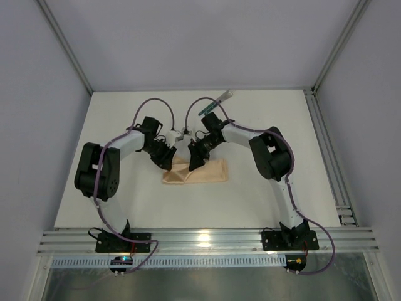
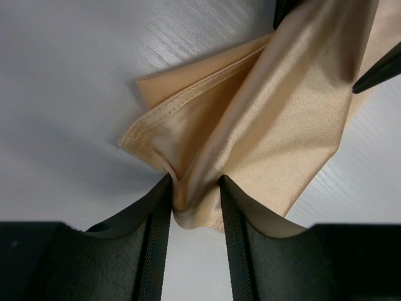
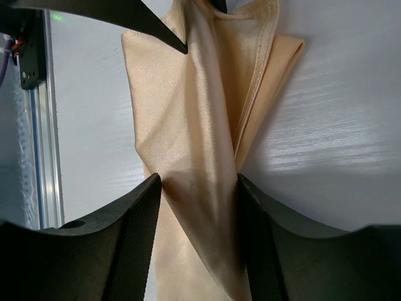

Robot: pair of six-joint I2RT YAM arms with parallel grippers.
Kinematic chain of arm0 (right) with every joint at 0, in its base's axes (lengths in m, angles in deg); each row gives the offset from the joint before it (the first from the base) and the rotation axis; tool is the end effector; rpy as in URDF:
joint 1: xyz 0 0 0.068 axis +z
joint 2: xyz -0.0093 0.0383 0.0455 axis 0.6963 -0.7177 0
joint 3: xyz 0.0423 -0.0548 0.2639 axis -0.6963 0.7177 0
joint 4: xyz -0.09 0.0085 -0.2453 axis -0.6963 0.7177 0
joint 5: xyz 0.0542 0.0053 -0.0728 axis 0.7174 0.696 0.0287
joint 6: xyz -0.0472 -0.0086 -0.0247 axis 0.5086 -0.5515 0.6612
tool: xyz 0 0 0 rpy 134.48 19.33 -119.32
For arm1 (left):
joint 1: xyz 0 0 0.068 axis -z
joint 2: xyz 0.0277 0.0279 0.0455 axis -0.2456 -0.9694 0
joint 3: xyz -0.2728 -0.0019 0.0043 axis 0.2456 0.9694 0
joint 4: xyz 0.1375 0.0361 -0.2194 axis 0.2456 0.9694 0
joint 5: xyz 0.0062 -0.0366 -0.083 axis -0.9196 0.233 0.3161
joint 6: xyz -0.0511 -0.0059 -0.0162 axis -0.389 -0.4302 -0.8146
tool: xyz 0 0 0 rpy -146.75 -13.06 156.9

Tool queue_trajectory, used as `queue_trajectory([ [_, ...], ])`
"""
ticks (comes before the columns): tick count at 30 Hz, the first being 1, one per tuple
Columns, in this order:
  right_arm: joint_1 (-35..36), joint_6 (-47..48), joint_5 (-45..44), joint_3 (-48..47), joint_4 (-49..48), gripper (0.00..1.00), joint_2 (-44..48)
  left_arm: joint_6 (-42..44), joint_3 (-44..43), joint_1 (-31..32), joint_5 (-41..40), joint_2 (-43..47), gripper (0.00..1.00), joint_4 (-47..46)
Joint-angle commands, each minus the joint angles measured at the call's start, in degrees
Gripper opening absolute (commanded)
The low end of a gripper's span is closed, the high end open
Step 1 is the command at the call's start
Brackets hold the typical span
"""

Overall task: Fold the napkin into a case and place the utensils inside
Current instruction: Smooth out the smaller rectangle-folded napkin at the center of the board.

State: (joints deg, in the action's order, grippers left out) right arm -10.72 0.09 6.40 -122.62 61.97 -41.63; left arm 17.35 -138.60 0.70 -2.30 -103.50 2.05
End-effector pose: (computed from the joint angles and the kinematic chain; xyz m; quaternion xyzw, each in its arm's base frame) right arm 0.3644 0.2753 0.1312 -0.4922 0.7253 0.4656 0.1216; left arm 0.3244 -0.1042 0.1593 0.3765 0.8850 -0.2295 0.1493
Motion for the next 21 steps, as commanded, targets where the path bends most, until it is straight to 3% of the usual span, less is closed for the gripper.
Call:
queue_trajectory([
  [1, 1.92, -2.8, -4.27, 3.71, 0.11, 0.54, -3.14, -0.19, 1.6, -0.06, 2.31, 1.59, 0.37, -1.38],
  [4, 2.19, -4.12, -4.09, 5.46, -2.44, 0.45, -3.23, -0.55, 1.95, -0.06, 2.58, 2.2, 0.36, -1.64],
  [8, 2.28, -5.18, -4.35, 6.52, -4.29, 0.26, -3.23, -1.07, 2.3, -0.06, 2.58, 3.61, 0.36, -1.99],
  [10, 2.36, -5.18, -4.97, 7.22, -5.08, 0.22, -2.35, -0.99, 2.21, -0.06, 3.02, 4.05, 0.36, -1.56],
  [15, 2.98, -3.69, -6.72, 10.21, -7.72, 0.05, 2.13, -0.63, -0.32, -1.29, 8.89, 6.51, 0.52, 1.95],
  [18, 3.77, -2.55, -8.84, 13.46, -10.88, 0.04, 6.61, -3.17, -3.13, -3.48, 13.47, 7.04, 0.54, 2.75],
  [21, 4.21, -1.58, -9.89, 17.41, -14.75, 0.04, 10.73, -6.17, -4.29, -5.51, 13.05, 7.21, 0.5, 1.53],
])
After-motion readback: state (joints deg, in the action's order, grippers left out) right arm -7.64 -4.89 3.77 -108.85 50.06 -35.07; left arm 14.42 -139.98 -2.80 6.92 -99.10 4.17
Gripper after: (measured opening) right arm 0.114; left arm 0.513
